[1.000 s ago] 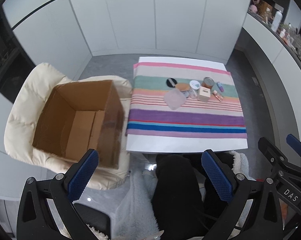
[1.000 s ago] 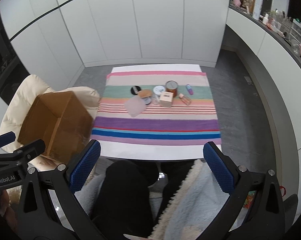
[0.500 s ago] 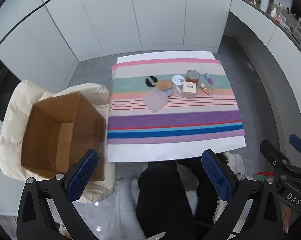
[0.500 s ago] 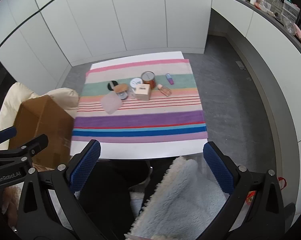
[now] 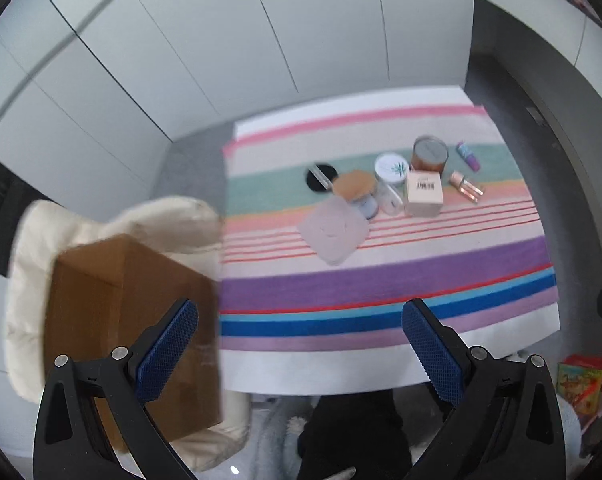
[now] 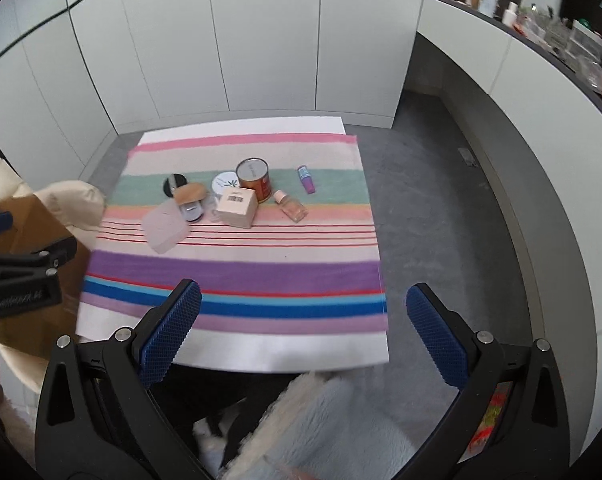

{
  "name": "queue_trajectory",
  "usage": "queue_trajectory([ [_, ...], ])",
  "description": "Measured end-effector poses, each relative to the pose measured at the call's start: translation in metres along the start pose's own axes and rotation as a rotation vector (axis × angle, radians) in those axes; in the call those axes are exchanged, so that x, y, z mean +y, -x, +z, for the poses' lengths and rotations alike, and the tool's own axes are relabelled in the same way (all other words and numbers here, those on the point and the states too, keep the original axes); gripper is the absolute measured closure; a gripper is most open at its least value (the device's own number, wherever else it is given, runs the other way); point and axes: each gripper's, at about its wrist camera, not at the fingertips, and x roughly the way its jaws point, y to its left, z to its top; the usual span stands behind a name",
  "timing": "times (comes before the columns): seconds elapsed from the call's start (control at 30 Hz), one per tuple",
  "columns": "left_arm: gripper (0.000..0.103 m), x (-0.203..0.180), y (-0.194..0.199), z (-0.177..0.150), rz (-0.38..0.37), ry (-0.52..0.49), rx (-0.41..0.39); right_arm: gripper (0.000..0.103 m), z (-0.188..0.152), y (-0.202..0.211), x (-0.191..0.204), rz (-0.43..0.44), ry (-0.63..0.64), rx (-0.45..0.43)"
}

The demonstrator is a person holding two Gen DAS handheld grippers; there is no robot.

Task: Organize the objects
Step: 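Grasp the clear square case with the left tool while the right tool grasps the beige barcode box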

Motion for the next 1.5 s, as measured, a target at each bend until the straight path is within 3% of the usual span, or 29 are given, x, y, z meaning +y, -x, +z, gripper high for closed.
queue_trajectory([
  [0.1,0.003,-0.002,-0.04,0.008,-0.036,-0.008,0.033,0.0,0.006,-0.032,-0.005,0.067,-0.039,-0.006],
  [0.2,0.003,-0.011,-0.063,0.013,-0.04,-0.059,0.032,0.0,0.012,-0.065,-0.012,0.159,-0.089,0.0],
  [0.33,0.002,-0.017,-0.091,0.025,-0.109,-0.079,-0.002,0.0,0.024,-0.108,-0.002,0.212,-0.091,0.006],
  [0.6,0.002,0.002,-0.173,0.047,-0.228,0.059,0.12,0.0,0.047,-0.198,0.048,0.255,-0.028,0.071],
  [0.73,0.002,0.007,-0.198,0.045,-0.27,0.079,0.147,0.0,0.05,-0.239,0.062,0.239,-0.044,0.117],
  [0.9,0.002,0.011,-0.217,0.043,-0.309,0.124,0.18,0.001,0.052,-0.266,0.08,0.206,-0.04,0.115],
  [1.0,0.002,0.015,-0.221,0.045,-0.331,0.172,0.205,0.022,0.051,-0.284,0.091,0.175,-0.007,0.135],
  [1.03,0.002,0.017,-0.222,0.046,-0.338,0.179,0.216,0.036,0.049,-0.29,0.094,0.164,0.009,0.146],
  [1.07,0.002,0.018,-0.223,0.047,-0.348,0.189,0.224,0.041,0.047,-0.29,0.094,0.185,0.014,0.123],
  [1.17,0.002,0.02,-0.225,0.049,-0.373,0.233,0.236,0.047,0.04,-0.282,0.095,0.163,0.061,0.085],
  [1.3,0.002,0.007,-0.229,0.056,-0.397,0.246,0.248,0.048,0.027,-0.271,0.087,0.162,0.077,0.075],
  [1.5,0.001,-0.012,-0.239,0.069,-0.282,0.279,0.228,0.048,0.016,-0.265,0.062,0.185,0.02,0.102],
])
